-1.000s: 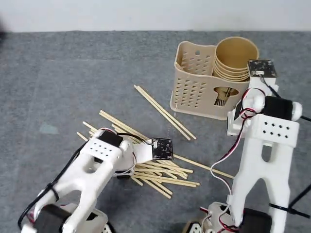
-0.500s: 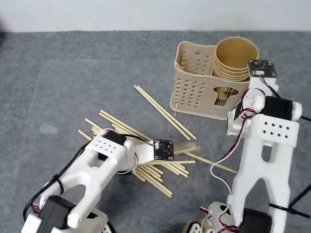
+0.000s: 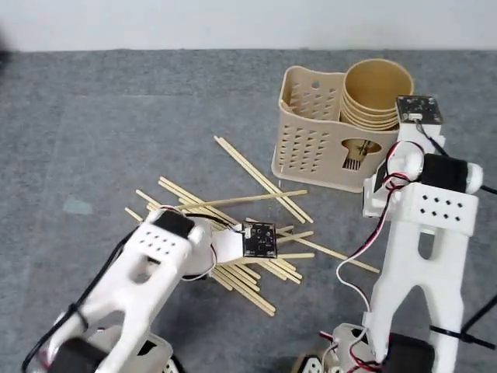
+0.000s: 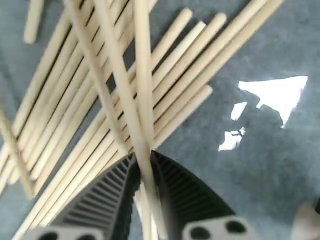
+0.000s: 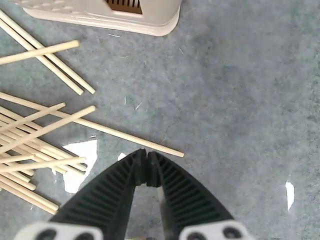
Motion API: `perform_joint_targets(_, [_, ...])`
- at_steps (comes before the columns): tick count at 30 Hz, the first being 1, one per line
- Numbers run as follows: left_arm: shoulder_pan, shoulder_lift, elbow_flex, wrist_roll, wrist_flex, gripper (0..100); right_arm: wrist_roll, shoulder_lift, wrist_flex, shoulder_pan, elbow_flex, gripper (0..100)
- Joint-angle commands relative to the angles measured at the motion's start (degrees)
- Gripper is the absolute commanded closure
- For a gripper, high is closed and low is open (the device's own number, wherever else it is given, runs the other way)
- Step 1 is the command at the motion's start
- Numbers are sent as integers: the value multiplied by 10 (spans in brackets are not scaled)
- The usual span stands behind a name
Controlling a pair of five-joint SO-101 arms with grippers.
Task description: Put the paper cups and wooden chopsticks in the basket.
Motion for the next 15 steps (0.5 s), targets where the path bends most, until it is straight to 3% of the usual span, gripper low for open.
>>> perform_joint_targets(1, [-2,-110,-11,-4,49,988,7,-22,-7,7,-4,990])
perform_joint_targets(15, [-6,-357,-60,34,154,988,7,-22,-3,16,-7,990])
